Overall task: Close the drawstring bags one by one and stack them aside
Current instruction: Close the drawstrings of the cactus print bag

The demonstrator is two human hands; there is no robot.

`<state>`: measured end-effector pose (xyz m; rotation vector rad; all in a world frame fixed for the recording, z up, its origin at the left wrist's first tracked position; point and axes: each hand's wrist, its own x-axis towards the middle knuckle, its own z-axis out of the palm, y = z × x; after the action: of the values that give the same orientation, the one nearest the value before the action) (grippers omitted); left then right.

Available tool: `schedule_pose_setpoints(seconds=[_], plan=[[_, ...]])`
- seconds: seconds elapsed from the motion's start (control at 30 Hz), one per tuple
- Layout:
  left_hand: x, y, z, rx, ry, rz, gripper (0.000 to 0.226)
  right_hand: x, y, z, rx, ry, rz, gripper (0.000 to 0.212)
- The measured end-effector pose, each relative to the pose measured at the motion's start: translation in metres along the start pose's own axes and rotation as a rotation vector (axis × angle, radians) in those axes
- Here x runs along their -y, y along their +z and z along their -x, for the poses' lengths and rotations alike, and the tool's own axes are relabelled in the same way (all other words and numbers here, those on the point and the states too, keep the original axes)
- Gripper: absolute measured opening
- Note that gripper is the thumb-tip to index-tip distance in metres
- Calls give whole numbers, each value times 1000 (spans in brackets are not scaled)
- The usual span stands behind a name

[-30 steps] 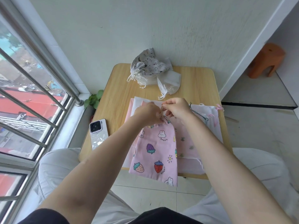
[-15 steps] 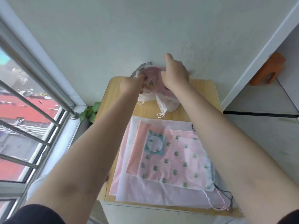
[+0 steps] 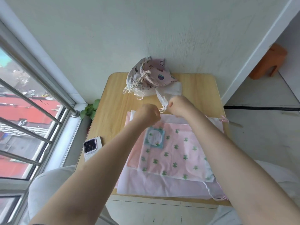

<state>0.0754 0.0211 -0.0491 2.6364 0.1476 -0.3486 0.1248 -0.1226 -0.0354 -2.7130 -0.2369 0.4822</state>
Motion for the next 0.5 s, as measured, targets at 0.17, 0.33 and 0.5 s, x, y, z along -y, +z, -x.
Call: schedule_pose_setpoints(seconds=[0.17, 0.33, 0.5], plan=[[6, 40, 13, -17, 98, -318, 25, -30, 32, 34, 55, 36, 132, 23], [-5, 45, 21, -22, 91, -398, 16, -41, 48, 49, 66, -23, 370, 27], [-10, 41, 28, 19, 118, -386, 18, -38, 47, 55, 5, -134, 393, 23]])
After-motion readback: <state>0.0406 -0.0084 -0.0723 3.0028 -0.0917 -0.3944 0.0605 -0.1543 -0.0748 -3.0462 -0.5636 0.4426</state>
